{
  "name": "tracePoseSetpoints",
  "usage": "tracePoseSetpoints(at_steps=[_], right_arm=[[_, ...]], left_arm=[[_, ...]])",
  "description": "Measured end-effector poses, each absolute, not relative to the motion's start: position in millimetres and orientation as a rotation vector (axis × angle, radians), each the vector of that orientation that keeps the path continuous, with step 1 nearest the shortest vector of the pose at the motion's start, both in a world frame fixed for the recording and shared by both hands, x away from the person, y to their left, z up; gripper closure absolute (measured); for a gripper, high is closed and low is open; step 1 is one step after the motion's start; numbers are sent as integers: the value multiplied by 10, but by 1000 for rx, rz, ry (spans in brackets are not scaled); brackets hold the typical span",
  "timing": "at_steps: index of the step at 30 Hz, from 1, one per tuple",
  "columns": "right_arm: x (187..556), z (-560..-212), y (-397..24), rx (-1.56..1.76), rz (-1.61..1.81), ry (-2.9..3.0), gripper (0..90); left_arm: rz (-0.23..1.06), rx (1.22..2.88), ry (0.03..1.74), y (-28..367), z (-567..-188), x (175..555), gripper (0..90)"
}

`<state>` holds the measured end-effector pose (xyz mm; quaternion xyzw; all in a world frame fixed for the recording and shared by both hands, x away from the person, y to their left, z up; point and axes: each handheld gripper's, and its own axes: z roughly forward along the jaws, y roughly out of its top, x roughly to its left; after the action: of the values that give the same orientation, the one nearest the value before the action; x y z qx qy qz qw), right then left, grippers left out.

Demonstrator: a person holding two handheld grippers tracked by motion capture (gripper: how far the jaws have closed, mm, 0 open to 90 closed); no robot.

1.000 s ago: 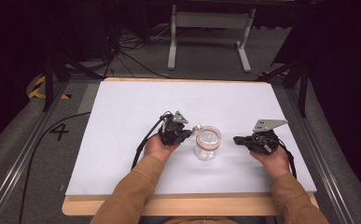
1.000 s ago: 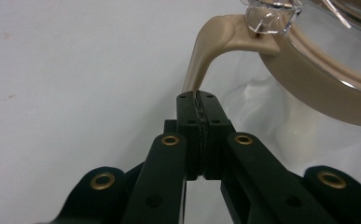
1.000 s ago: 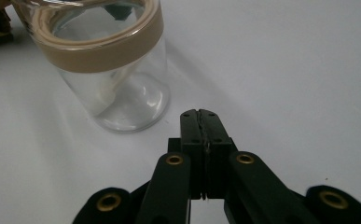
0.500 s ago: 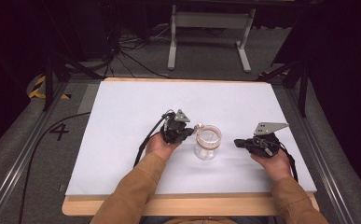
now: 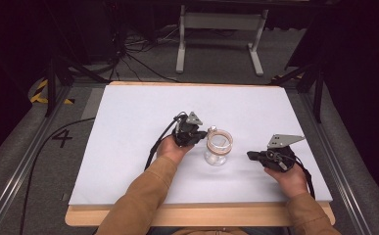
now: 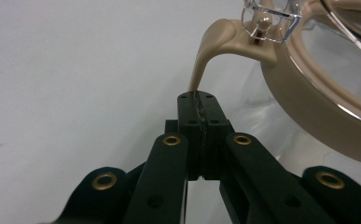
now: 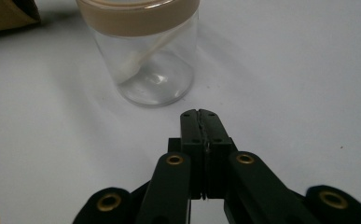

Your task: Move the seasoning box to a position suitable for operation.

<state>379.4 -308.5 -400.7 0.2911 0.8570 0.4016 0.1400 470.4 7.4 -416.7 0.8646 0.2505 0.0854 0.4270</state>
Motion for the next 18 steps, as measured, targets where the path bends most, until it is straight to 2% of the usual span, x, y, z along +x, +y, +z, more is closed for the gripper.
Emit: tracePoseSetpoints(at_steps=[18], right_arm=[[4059, -4101, -2714, 791, 1166, 2485, 897]], left_arm=[[219, 2114, 702, 512, -4002, 4509, 884]])
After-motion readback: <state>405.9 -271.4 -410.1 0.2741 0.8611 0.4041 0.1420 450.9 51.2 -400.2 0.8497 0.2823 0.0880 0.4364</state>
